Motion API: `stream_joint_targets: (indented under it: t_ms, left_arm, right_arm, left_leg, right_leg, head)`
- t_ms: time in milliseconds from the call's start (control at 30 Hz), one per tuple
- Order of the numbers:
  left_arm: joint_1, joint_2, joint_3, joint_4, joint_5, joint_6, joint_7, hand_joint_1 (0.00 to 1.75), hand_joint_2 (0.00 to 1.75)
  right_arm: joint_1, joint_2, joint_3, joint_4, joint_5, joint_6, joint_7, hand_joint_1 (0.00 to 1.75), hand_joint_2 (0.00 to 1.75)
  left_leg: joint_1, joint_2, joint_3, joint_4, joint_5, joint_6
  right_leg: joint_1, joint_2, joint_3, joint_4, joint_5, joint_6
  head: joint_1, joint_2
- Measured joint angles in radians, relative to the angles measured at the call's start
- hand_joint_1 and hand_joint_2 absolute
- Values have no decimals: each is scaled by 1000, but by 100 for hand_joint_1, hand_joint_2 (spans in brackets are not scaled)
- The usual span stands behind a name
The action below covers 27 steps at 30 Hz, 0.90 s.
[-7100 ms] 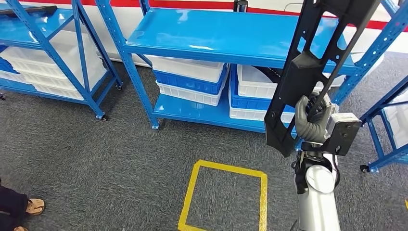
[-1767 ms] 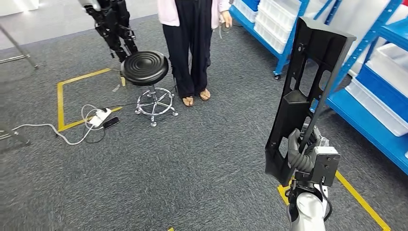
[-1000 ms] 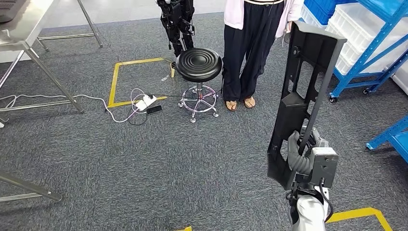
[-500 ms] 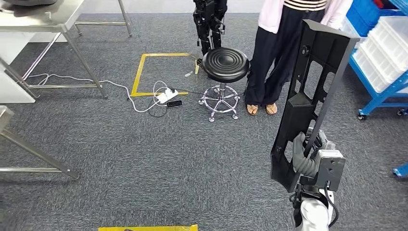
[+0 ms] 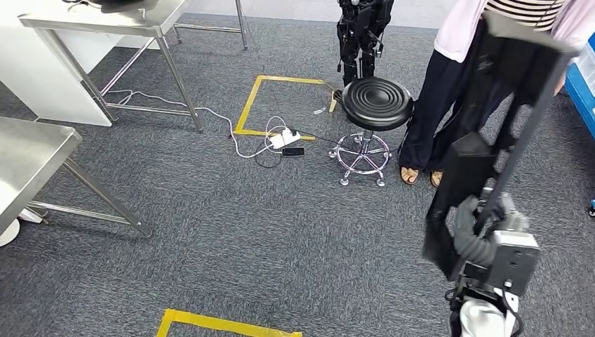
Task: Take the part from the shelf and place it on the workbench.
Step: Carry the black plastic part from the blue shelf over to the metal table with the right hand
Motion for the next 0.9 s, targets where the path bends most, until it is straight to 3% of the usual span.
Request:
stream_joint_targets:
  t_ms: [67, 133, 200, 233, 267, 300, 367, 433, 500, 533, 567, 633, 700, 733, 767, 833, 867, 900]
  left_arm:
    - [3, 1, 0, 0, -4, -2, -4, 0, 0]
    - [1, 2, -1, 0, -8, -6, -7, 0, 0]
    - [0, 1, -2, 0, -10, -8, -10, 0, 0]
    - [0, 2, -2, 0, -10, -8, -10, 0, 0]
    - [0, 2, -2, 0, -11, -9, -10, 0, 0]
    - [0, 3, -2, 0, -11, -9, -11, 0, 0]
    - [-5, 5, -2, 0, -12, -10, -11, 0, 0]
    - [-9, 6, -2, -1, -14, -11, -12, 0, 0]
    - [-8, 6, -2, -1, -16, -11, -12, 0, 0]
    - [-7, 6, -2, -1, -17, -11, -11, 0, 0]
    - [-7, 5, -2, -1, -17, -10, -11, 0, 0]
    - [-10, 4, -1, -1, -19, -9, -10, 0, 0]
    - [-11, 2, -1, -1, -20, -8, -10, 0, 0]
    - [-10, 1, -1, -1, -20, -8, -10, 0, 0]
    - [-9, 0, -1, -1, -21, -8, -10, 0, 0]
    - [-8, 0, -1, -1, -22, -8, -10, 0, 0]
    - [-8, 1, -1, -1, -23, -8, -11, 0, 0]
    - [-9, 1, -1, -1, -24, -8, -11, 0, 0]
  right_arm:
    - [0, -2, -2, -44, 2, -4, -2, 175, 175]
    - [3, -5, -5, -75, 3, -5, -3, 175, 175]
    - [8, -8, -7, -90, 4, -5, -4, 175, 175]
    - [9, -10, -7, -94, 4, -5, -5, 175, 175]
    - [11, -11, -8, -96, 4, -5, -6, 175, 175]
    - [12, -12, -8, -99, 4, -5, -7, 175, 175]
    - [12, -14, -8, -105, 4, -6, -9, 175, 175]
    - [12, -16, -8, -107, 4, -7, -11, 175, 175]
    - [11, -17, -7, -108, 4, -8, -12, 175, 175]
    - [10, -18, -7, -108, 4, -8, -13, 175, 175]
    - [10, -19, -6, -109, 4, -10, -14, 175, 175]
    - [10, -24, -7, -109, 3, -14, -17, 175, 175]
    - [12, -28, -7, -108, 2, -16, -17, 175, 175]
    - [13, -29, -7, -107, 2, -17, -17, 175, 175]
    - [12, -30, -7, -107, 1, -17, -17, 175, 175]
    - [9, -31, -7, -106, -1, -18, -16, 175, 175]
    - [7, -32, -7, -105, -3, -18, -16, 175, 175]
    - [5, -33, -6, -103, -4, -19, -15, 175, 175]
  left_leg:
    - [1, 40, -19, 41, -28, -6]
    - [0, 87, -72, 159, -93, -10]
    - [0, 98, -124, 275, -138, -10]
    - [0, 99, -129, 289, -136, -8]
    - [-2, 103, -113, 262, -117, -3]
    - [-5, 115, -78, 203, -89, 4]
    - [-19, 164, -3, 69, -46, 22]
    - [-31, 187, 23, 13, -37, 33]
    - [-30, 162, 21, 5, -29, 40]
    - [-27, 151, 24, -3, -23, 44]
    - [-22, 139, 28, -11, -17, 49]
    - [-15, 115, 31, -18, -9, 54]
    - [-12, 87, 29, -17, -6, 54]
    - [-11, 72, 28, -17, -5, 52]
    - [-8, 57, 28, -15, -5, 49]
    - [-1, 29, 26, -9, -6, 38]
    - [0, 16, 23, -4, -8, 30]
    - [0, 5, 17, 1, -8, 22]
  right_leg:
    - [0, -16, 1, -3, 3, -16]
    - [7, -36, 1, -3, 2, -30]
    - [15, -60, 1, -3, 0, -36]
    - [18, -72, 1, -3, -1, -37]
    - [21, -83, 2, -3, -2, -38]
    - [24, -94, 3, -3, -2, -39]
    - [30, -115, 6, -3, -5, -39]
    - [35, -135, 6, -4, -7, -36]
    - [39, -154, 6, -4, -9, -30]
    - [38, -144, 4, 4, -15, -26]
    - [37, -121, -5, 27, -28, -24]
    - [28, -60, -51, 129, -75, -24]
    - [21, -37, -107, 244, -114, -19]
    - [17, -35, -117, 262, -114, -11]
    - [12, -33, -109, 242, -97, 1]
    - [-3, -7, -51, 117, -43, 28]
    - [-8, 13, -23, 57, -23, 33]
    - [-11, 29, -5, 19, -12, 32]
  head:
    - [-3, 0]
    - [-7, 0]
    - [-7, 0]
    - [-8, 0]
    - [-8, 0]
    - [-8, 0]
    - [-7, 0]
    - [-7, 0]
    - [-7, 0]
    - [-7, 0]
    - [-7, 0]
    - [-4, 0]
    - [-3, 0]
    - [-3, 0]
    - [-3, 0]
    - [-2, 0]
    - [-1, 0]
    - [0, 0]
